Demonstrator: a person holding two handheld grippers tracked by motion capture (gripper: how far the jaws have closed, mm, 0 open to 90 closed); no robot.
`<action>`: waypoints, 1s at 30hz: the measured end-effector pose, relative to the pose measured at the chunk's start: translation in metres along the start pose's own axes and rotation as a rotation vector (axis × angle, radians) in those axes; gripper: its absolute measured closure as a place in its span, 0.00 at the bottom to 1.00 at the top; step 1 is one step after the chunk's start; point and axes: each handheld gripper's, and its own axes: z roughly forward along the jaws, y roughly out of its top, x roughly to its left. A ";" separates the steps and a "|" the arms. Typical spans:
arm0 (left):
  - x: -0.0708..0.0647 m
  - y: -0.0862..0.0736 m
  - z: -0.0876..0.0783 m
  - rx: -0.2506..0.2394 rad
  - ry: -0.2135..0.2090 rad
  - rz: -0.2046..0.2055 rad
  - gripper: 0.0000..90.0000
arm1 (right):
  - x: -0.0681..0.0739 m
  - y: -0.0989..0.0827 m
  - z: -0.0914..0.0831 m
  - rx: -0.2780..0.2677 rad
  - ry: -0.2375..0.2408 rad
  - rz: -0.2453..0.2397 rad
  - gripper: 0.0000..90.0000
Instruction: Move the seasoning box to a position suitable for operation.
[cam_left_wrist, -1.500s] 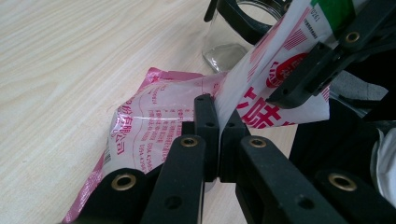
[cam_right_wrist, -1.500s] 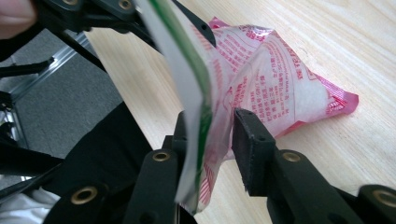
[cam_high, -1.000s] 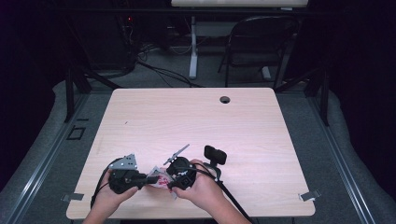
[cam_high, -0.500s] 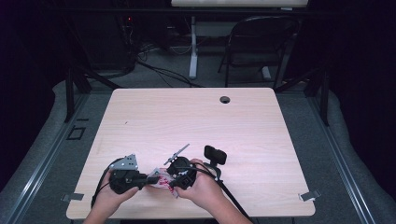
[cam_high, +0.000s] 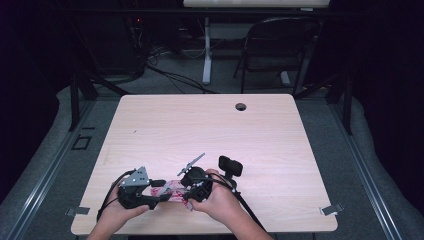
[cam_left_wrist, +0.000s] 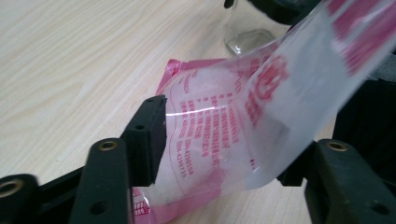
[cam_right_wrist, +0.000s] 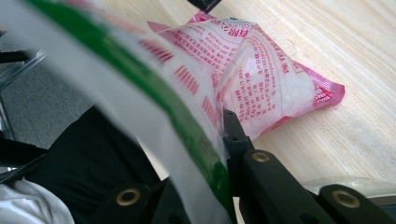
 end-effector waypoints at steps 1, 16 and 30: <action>0.001 -0.002 0.001 -0.002 -0.006 -0.014 0.46 | 0.000 0.000 0.000 0.001 0.000 0.000 1.00; 0.013 -0.024 0.012 0.029 -0.020 -0.006 0.39 | -0.004 0.002 -0.002 -0.005 0.013 0.010 1.00; 0.017 -0.038 0.025 0.060 0.022 0.048 0.43 | -0.009 0.002 -0.006 0.001 0.017 0.019 1.00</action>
